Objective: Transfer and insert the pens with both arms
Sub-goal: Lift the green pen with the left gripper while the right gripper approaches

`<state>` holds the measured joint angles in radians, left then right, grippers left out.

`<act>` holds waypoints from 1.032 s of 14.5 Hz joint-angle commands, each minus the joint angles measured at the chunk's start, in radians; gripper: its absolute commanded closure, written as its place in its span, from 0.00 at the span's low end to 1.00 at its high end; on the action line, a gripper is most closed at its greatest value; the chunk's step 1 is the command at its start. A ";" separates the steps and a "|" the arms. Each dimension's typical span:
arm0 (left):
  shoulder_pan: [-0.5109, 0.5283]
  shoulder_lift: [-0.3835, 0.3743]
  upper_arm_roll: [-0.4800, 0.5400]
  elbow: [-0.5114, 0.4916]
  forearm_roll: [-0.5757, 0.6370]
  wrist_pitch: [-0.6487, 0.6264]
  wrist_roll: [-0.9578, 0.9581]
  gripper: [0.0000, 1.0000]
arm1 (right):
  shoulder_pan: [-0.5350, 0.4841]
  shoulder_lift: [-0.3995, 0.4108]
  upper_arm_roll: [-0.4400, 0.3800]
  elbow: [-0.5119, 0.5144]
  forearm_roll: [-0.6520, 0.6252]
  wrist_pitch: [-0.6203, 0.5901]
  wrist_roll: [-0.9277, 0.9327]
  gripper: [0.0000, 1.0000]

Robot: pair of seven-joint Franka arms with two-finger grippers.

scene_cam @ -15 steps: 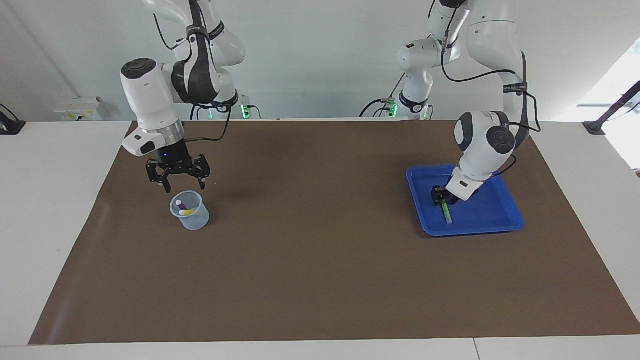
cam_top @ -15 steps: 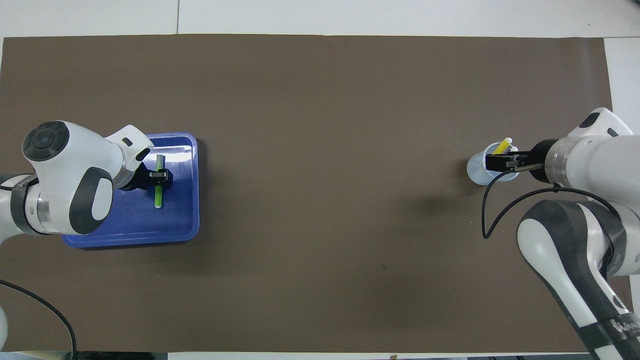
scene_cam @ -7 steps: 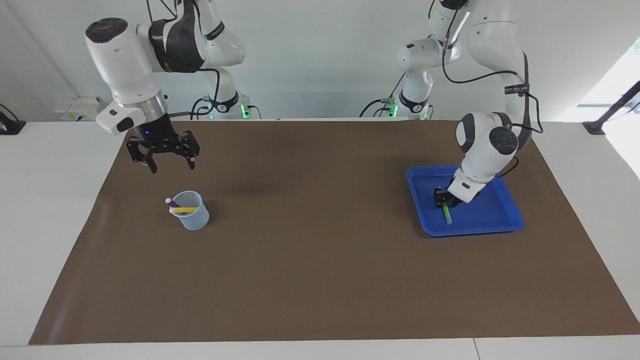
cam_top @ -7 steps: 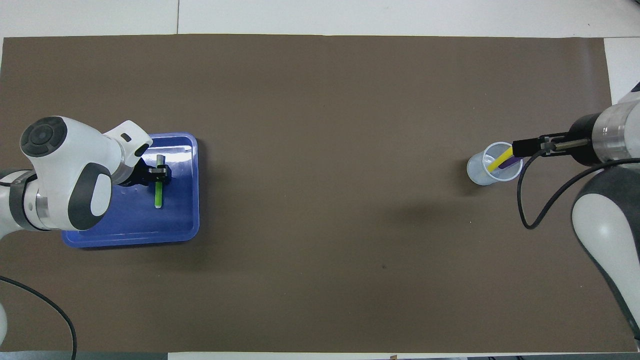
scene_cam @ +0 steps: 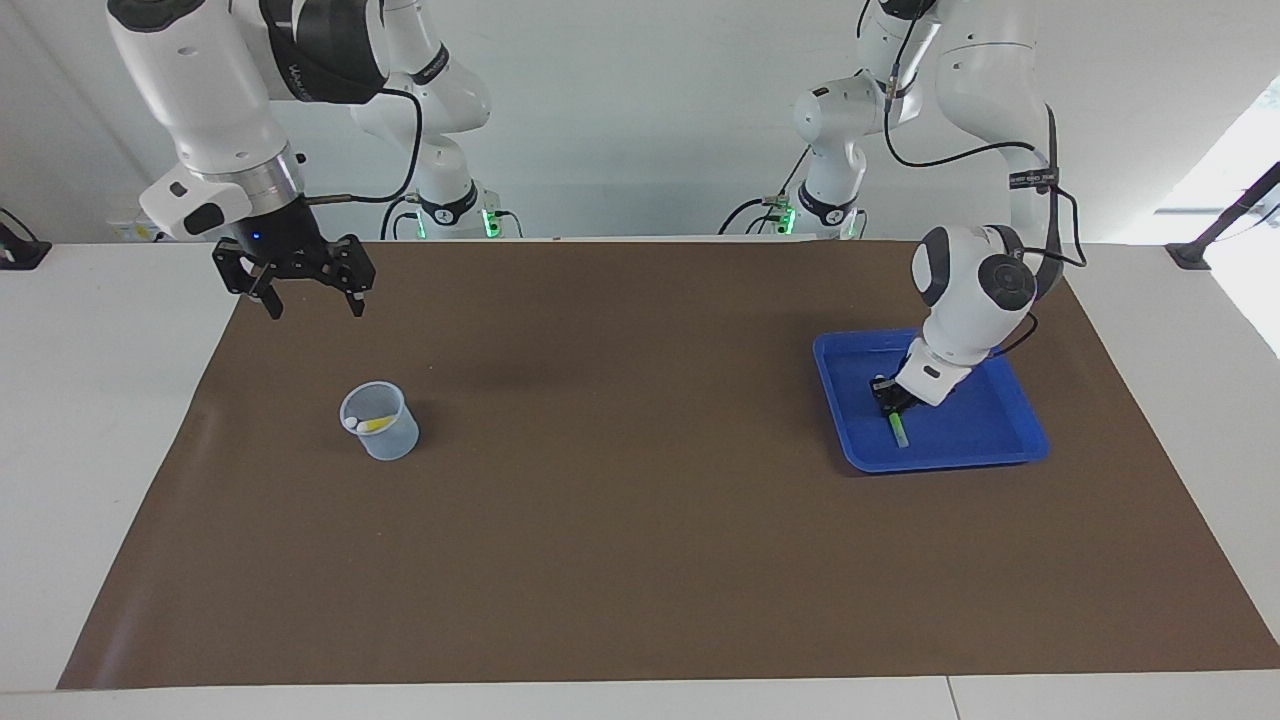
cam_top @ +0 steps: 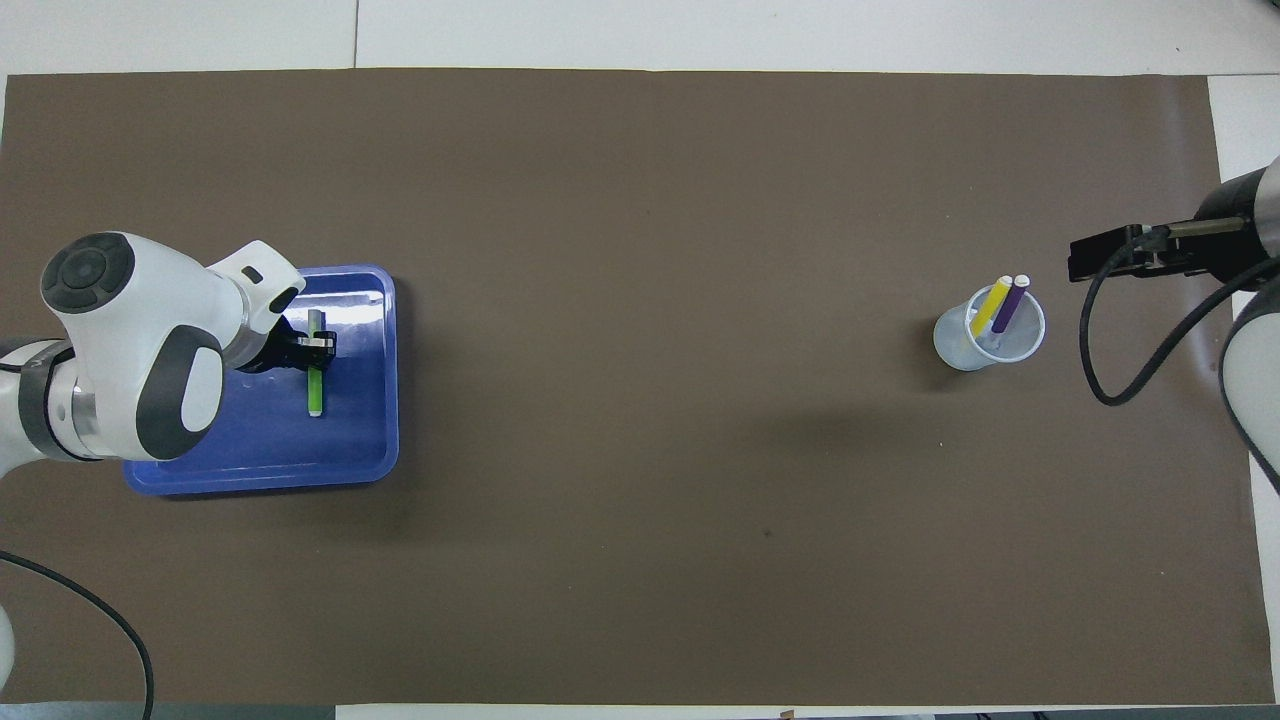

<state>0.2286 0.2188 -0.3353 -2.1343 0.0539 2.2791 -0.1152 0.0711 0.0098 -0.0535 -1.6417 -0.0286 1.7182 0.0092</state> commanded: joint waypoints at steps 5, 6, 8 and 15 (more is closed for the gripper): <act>0.011 0.013 0.005 0.091 0.015 -0.110 0.000 1.00 | -0.028 -0.034 0.017 -0.021 -0.014 -0.032 0.029 0.00; 0.011 0.011 0.004 0.093 0.014 -0.118 -0.001 1.00 | -0.030 -0.037 0.018 -0.026 -0.014 -0.032 0.029 0.00; 0.012 0.008 0.004 0.099 0.006 -0.133 -0.003 1.00 | -0.051 -0.037 0.038 -0.026 -0.013 -0.034 0.028 0.00; 0.058 -0.004 0.007 0.261 -0.225 -0.380 -0.121 1.00 | -0.050 -0.036 0.058 -0.026 -0.004 -0.032 0.031 0.00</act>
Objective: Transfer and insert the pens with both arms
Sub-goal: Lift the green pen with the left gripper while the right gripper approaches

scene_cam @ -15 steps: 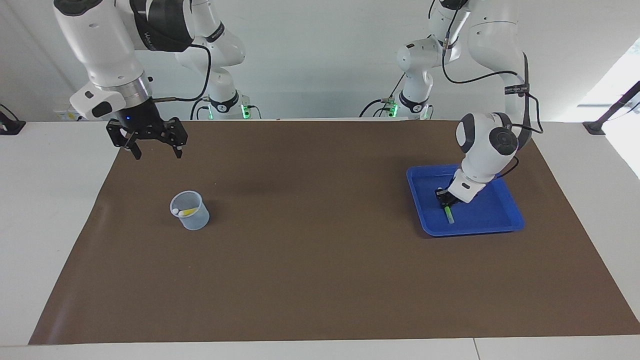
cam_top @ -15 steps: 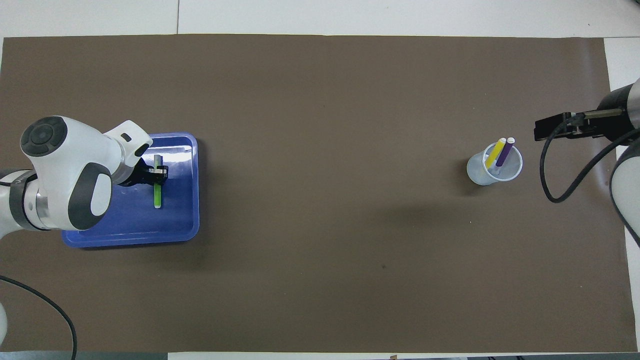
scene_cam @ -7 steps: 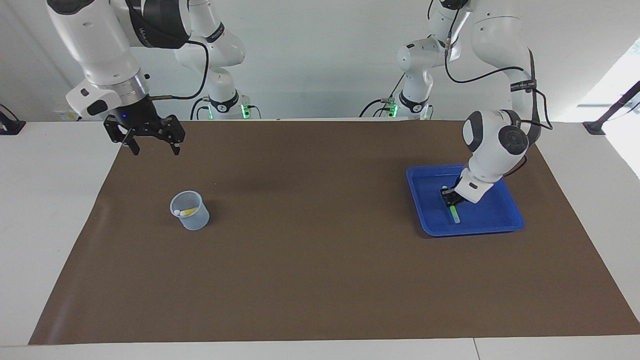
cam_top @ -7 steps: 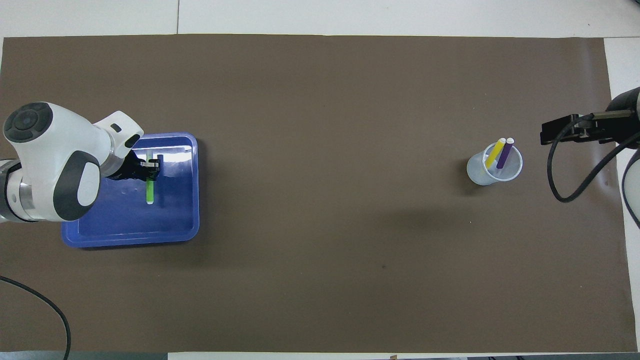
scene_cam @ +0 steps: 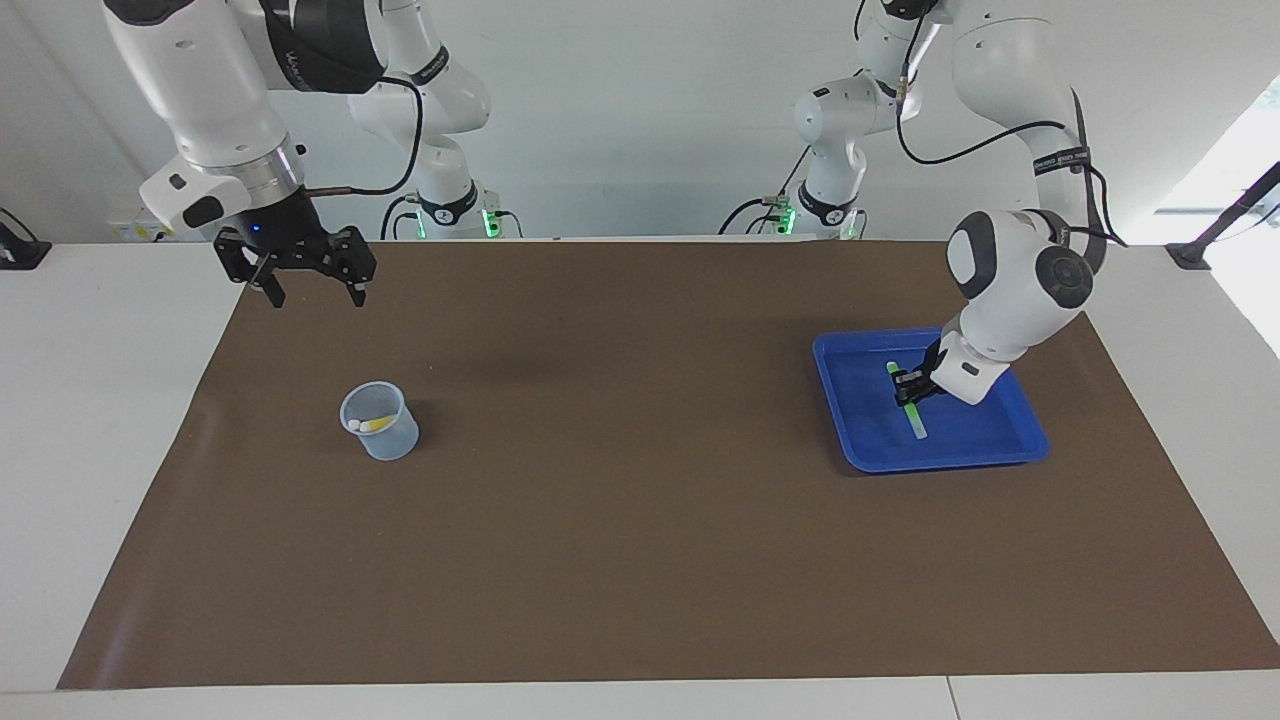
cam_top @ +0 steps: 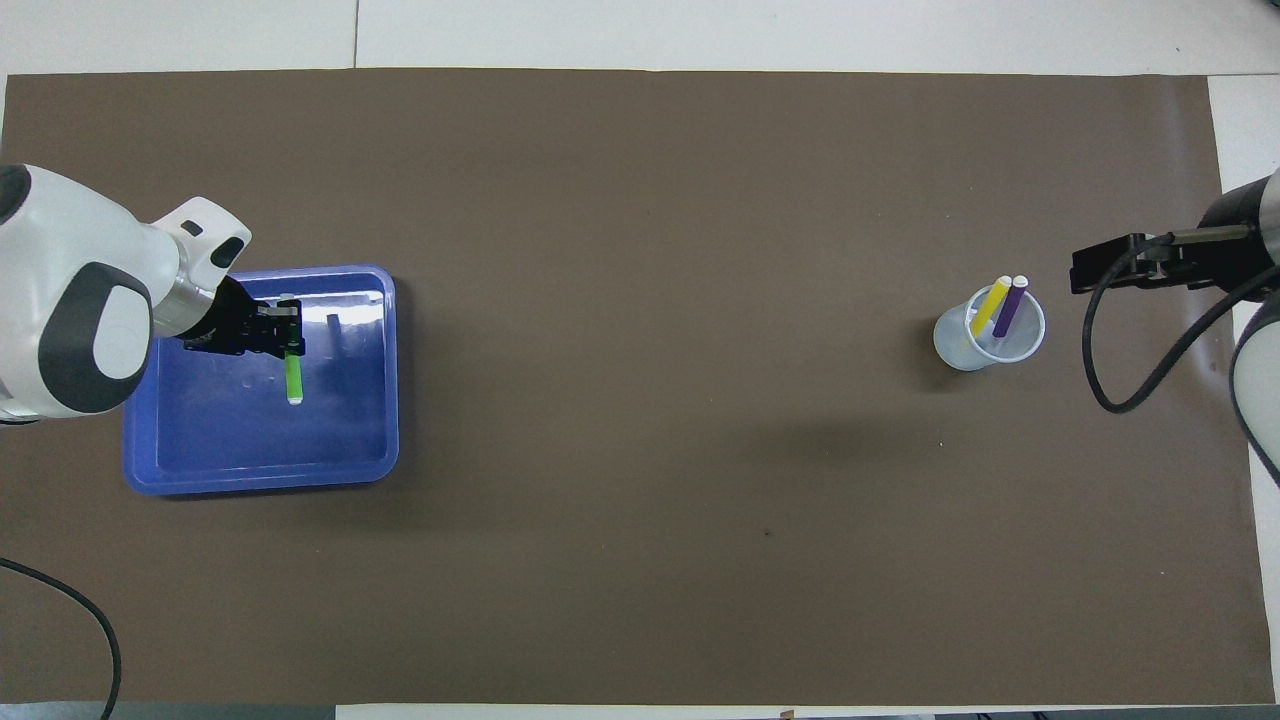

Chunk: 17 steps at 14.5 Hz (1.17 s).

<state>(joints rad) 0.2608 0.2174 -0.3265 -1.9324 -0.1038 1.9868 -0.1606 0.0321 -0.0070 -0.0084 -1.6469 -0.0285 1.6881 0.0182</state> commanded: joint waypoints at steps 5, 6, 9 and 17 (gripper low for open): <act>0.025 -0.082 -0.011 0.110 -0.345 -0.200 -0.539 1.00 | -0.008 -0.018 0.013 -0.013 -0.001 -0.008 0.022 0.00; 0.021 -0.101 -0.017 0.109 -0.384 -0.200 -0.647 1.00 | -0.008 -0.018 0.024 -0.010 0.010 -0.008 0.022 0.00; 0.014 -0.162 -0.054 0.101 -0.506 -0.192 -0.947 1.00 | -0.005 -0.013 0.074 0.007 0.110 -0.001 0.078 0.00; -0.047 -0.321 -0.055 -0.057 -0.994 -0.152 -1.215 1.00 | -0.003 0.001 0.309 0.004 0.444 0.215 0.497 0.00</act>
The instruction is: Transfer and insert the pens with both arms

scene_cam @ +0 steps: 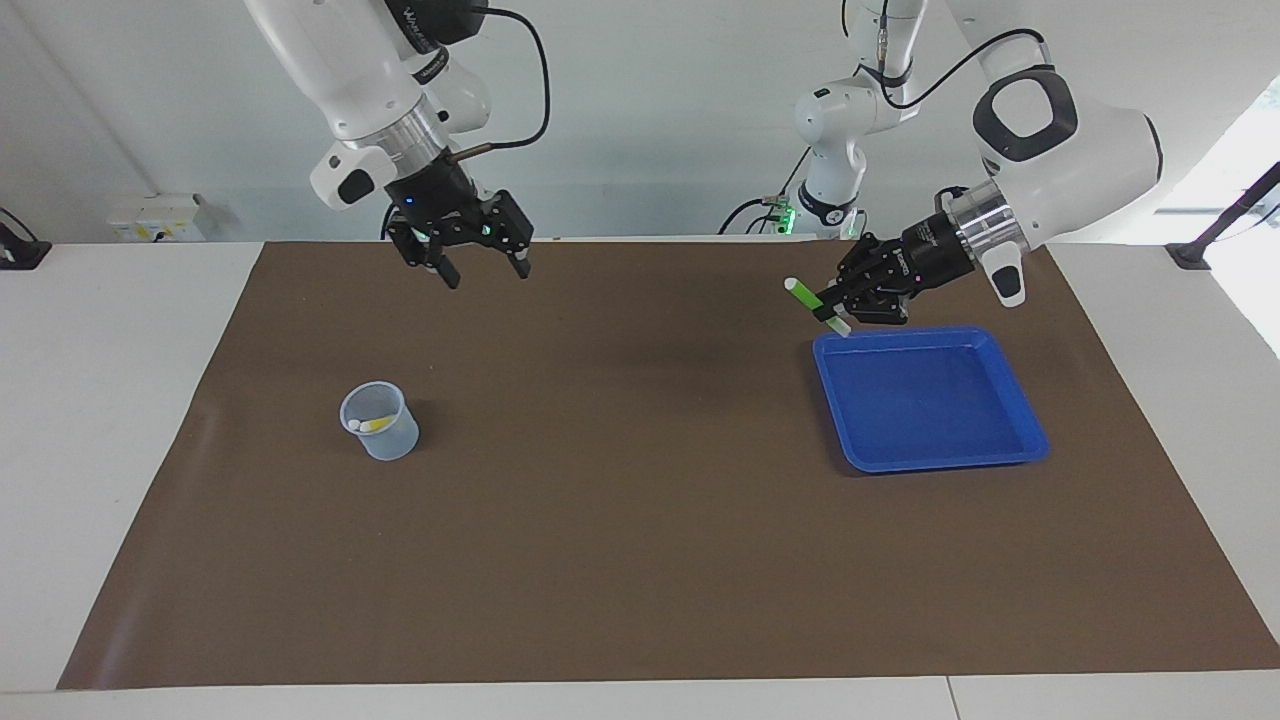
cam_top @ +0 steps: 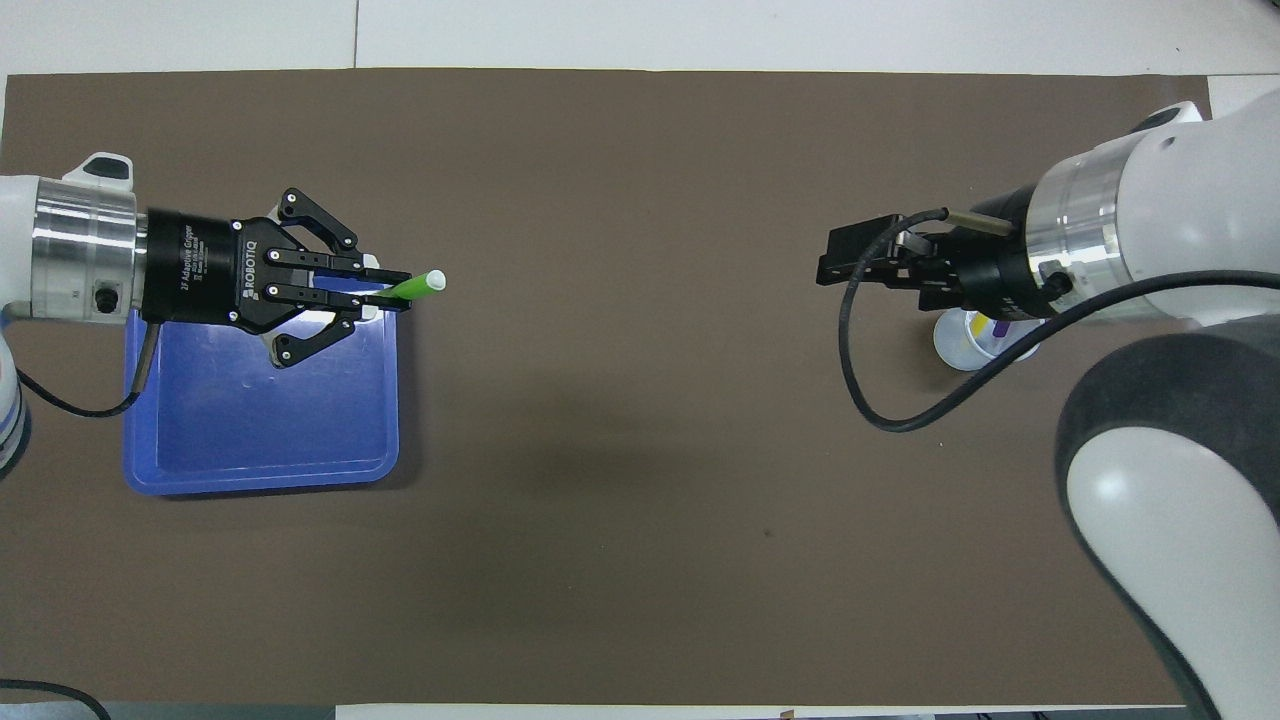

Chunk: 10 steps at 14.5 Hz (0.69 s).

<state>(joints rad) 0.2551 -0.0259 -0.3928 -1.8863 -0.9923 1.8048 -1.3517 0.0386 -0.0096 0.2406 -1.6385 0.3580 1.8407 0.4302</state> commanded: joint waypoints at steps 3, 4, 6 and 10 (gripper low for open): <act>-0.146 -0.124 0.009 -0.195 -0.190 0.141 -0.029 1.00 | -0.006 0.010 0.143 0.002 0.108 0.135 0.169 0.00; -0.183 -0.140 0.009 -0.221 -0.213 0.186 -0.029 1.00 | -0.003 0.011 0.155 0.005 0.108 0.140 0.171 0.00; -0.258 -0.163 0.009 -0.273 -0.265 0.281 -0.029 1.00 | 0.001 0.029 0.183 0.020 0.102 0.150 0.173 0.00; -0.329 -0.183 0.009 -0.309 -0.334 0.357 -0.030 1.00 | 0.018 0.051 0.229 0.011 0.055 0.187 0.165 0.00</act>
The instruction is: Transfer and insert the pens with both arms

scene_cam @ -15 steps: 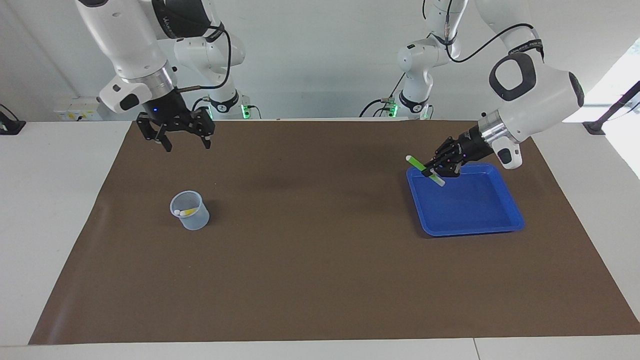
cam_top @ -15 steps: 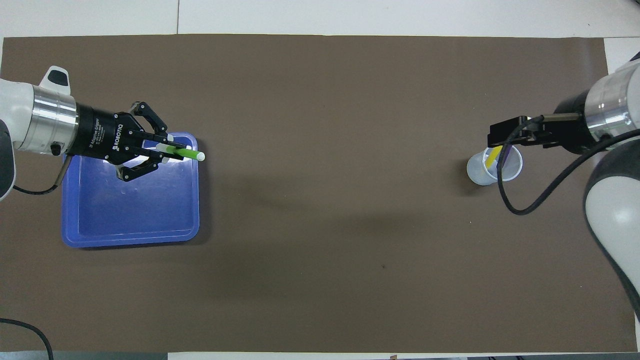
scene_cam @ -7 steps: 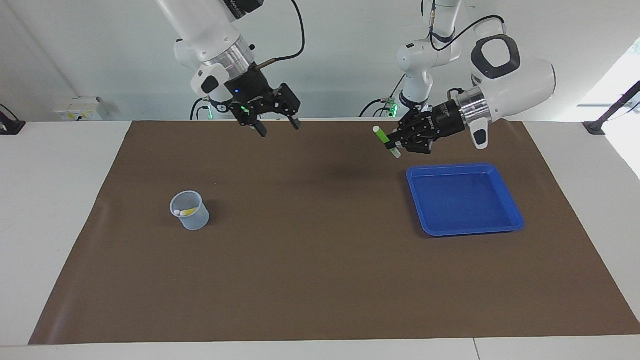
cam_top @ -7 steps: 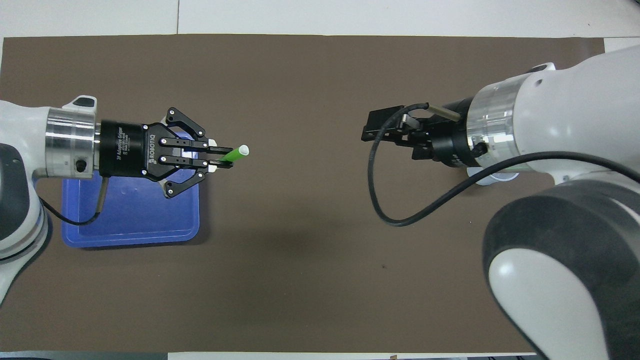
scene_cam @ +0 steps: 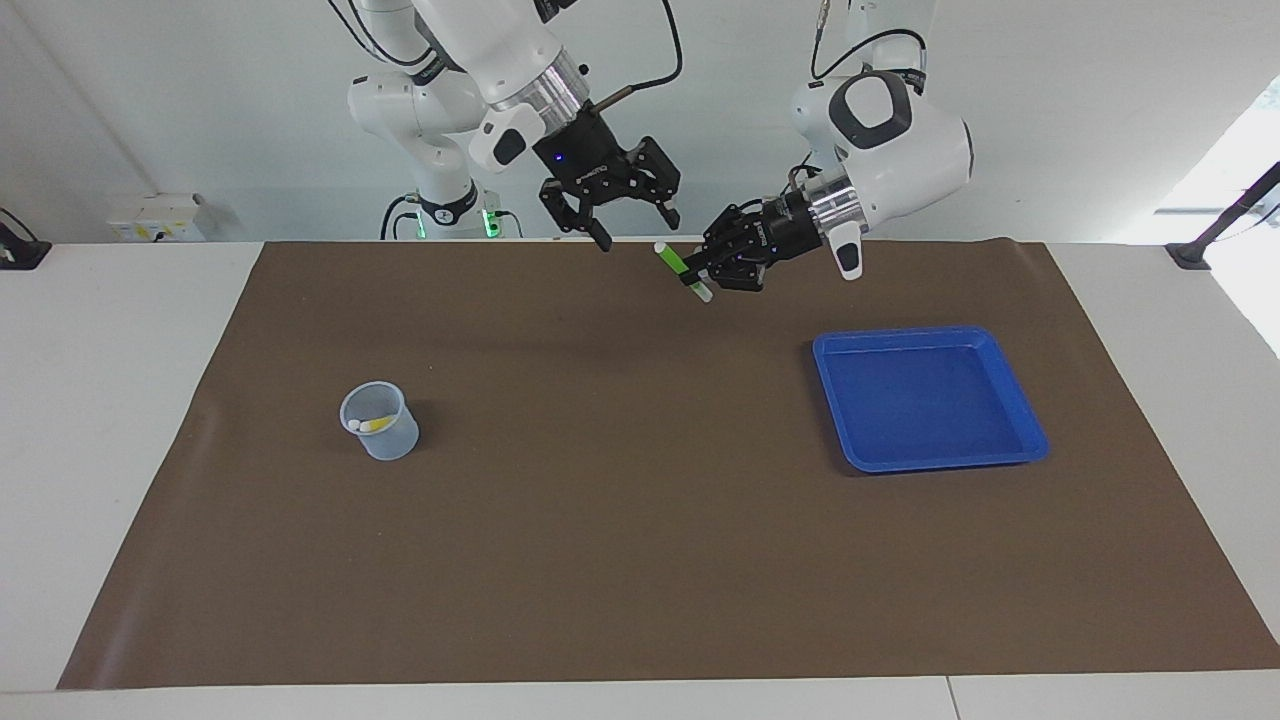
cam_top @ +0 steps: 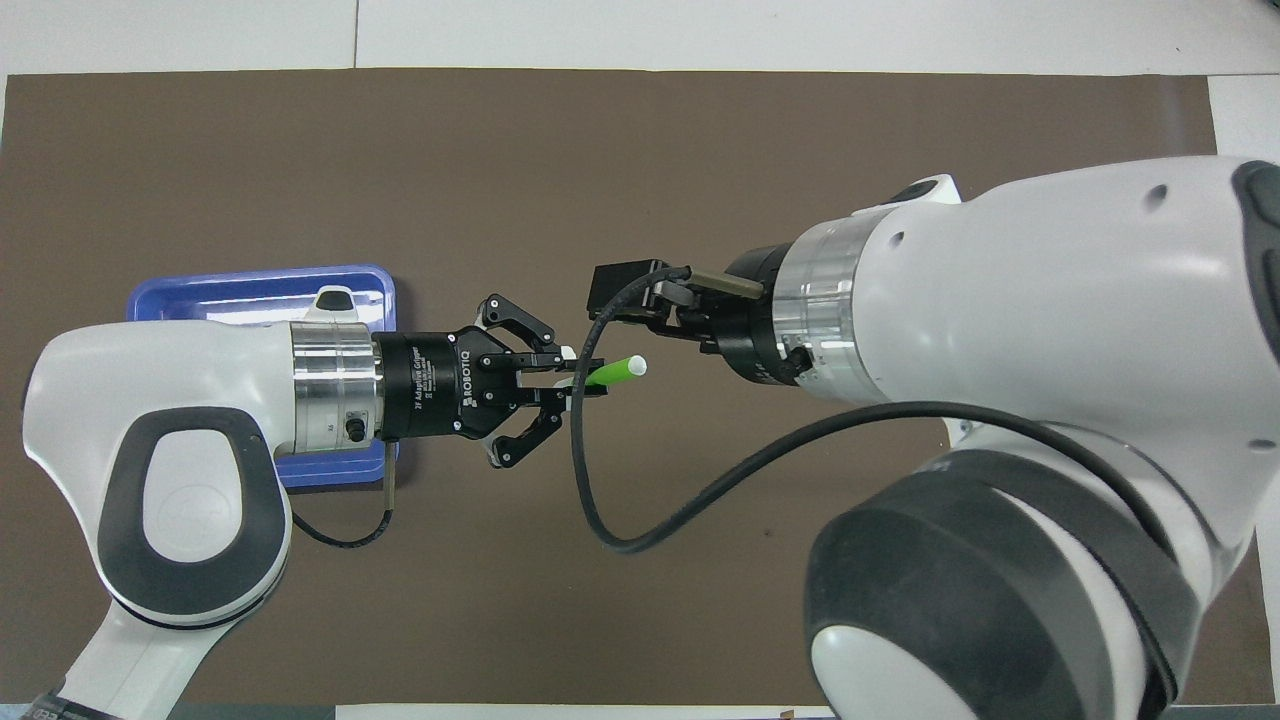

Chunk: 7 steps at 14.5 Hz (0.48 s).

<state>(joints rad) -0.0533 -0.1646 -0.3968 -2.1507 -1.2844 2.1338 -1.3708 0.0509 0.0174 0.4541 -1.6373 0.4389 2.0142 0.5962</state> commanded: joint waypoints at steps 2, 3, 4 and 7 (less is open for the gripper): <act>-0.028 -0.052 0.013 -0.055 -0.078 0.047 -0.011 1.00 | 0.020 0.026 0.017 -0.002 -0.067 0.011 -0.009 0.00; -0.039 -0.053 0.013 -0.058 -0.078 0.055 -0.011 1.00 | 0.020 0.026 0.020 -0.013 -0.089 0.009 -0.025 0.00; -0.042 -0.053 0.013 -0.060 -0.079 0.055 -0.011 1.00 | 0.020 0.026 0.020 -0.015 -0.101 -0.005 -0.053 0.00; -0.040 -0.058 0.013 -0.066 -0.090 0.057 -0.013 1.00 | 0.020 0.024 0.020 -0.013 -0.127 -0.015 -0.070 0.00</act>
<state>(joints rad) -0.0753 -0.1828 -0.3952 -2.1786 -1.3410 2.1679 -1.3718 0.0802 0.0465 0.4658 -1.6477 0.3385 2.0062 0.5503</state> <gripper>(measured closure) 0.833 0.000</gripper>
